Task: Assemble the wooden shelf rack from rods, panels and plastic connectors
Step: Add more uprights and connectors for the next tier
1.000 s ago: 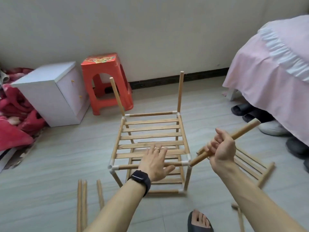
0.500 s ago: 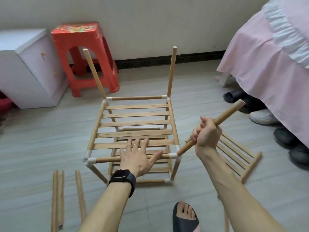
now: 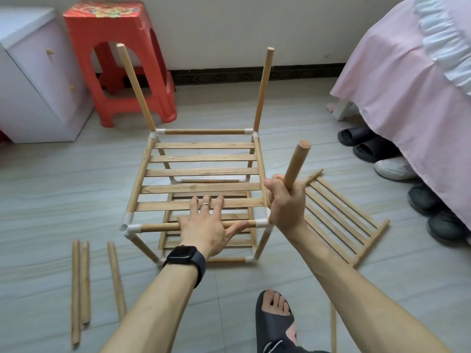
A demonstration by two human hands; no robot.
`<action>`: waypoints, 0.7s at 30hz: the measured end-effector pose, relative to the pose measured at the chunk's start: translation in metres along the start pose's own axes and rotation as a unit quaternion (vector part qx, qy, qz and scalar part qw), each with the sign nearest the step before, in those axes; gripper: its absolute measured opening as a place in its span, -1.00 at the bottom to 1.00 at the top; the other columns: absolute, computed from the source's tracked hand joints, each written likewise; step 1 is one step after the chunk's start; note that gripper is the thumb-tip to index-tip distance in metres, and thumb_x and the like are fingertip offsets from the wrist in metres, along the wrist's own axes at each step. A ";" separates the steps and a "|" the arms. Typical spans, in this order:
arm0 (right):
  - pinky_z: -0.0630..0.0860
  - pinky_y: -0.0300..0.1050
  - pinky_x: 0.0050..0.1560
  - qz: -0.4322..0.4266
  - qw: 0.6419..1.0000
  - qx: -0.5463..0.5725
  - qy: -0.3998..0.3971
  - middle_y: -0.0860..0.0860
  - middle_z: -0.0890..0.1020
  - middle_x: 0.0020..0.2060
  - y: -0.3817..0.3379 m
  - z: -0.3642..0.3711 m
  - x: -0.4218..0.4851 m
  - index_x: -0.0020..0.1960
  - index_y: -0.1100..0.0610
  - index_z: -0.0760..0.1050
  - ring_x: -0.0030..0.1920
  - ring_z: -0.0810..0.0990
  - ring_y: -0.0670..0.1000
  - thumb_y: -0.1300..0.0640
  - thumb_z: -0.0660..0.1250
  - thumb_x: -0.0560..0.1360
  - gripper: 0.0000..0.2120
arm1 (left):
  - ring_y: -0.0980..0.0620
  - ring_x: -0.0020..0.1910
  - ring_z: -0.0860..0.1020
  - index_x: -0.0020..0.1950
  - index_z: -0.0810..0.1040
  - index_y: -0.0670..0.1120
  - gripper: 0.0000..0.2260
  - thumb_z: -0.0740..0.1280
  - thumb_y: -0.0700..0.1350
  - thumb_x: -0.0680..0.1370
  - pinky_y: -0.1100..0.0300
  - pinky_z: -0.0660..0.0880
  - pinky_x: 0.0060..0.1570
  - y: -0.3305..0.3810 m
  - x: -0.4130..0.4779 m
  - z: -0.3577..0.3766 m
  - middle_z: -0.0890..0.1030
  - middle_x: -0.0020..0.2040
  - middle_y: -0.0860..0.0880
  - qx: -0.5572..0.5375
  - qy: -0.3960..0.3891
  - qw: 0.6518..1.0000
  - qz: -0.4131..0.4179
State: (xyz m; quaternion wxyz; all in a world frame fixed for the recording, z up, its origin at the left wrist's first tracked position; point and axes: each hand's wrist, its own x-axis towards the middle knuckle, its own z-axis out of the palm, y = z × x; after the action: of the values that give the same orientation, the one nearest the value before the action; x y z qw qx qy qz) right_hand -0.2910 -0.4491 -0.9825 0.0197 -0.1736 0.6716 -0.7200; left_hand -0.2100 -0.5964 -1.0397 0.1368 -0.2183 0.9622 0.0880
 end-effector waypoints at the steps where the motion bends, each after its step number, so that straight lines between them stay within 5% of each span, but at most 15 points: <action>1: 0.17 -0.07 -0.50 0.007 1.000 -0.011 0.007 0.00 0.24 -0.60 -0.001 0.001 0.002 -0.49 0.21 0.26 -0.55 0.22 0.02 0.21 0.24 0.44 -0.65 | -0.16 0.63 -0.12 0.63 -0.11 0.17 0.02 -0.28 0.66 0.27 -0.36 0.19 0.43 0.001 -0.001 -0.002 0.00 0.66 -0.05 0.005 0.001 1.000 -0.001; 5: 0.17 0.08 -0.46 0.012 0.998 -0.050 0.027 0.06 0.25 -0.58 -0.003 0.001 0.005 -0.48 0.33 0.19 -0.50 0.24 0.06 0.13 0.23 0.40 -0.59 | -0.14 0.63 -0.12 0.64 -0.07 0.16 -0.02 -0.23 0.65 0.32 -0.29 0.17 0.46 0.005 -0.006 -0.005 0.01 0.67 -0.03 -0.002 0.004 1.000 -0.011; 14: 0.17 -0.31 -0.54 0.028 0.991 -0.115 0.062 -0.17 0.21 -0.67 -0.006 -0.006 0.016 -0.62 -0.03 0.27 -0.60 0.21 -0.14 0.20 0.21 0.49 -0.49 | -0.04 0.64 -0.15 0.65 -0.16 0.18 -0.50 -0.14 0.19 0.71 -0.19 0.02 0.56 -0.009 -0.034 -0.018 -0.19 0.66 0.04 0.025 -0.063 0.997 0.045; 21: 0.29 -0.16 -0.45 0.077 0.966 -0.225 0.104 -0.12 0.43 -0.56 -0.015 -0.006 0.005 -0.45 0.02 0.39 -0.49 0.45 -0.15 -0.03 0.19 0.49 -0.65 | -0.14 0.40 0.45 0.52 0.38 0.06 -0.61 0.10 0.04 0.70 -0.07 0.43 0.37 -0.051 -0.054 -0.070 0.45 0.47 -0.10 0.016 -0.097 0.995 -0.011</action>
State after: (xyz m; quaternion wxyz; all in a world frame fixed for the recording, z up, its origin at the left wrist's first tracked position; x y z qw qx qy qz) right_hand -0.2943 -0.4435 -0.9668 -0.0343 -0.0457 0.8259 -0.5609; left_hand -0.1560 -0.6362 -0.9631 0.2342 -0.2173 0.9431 0.0921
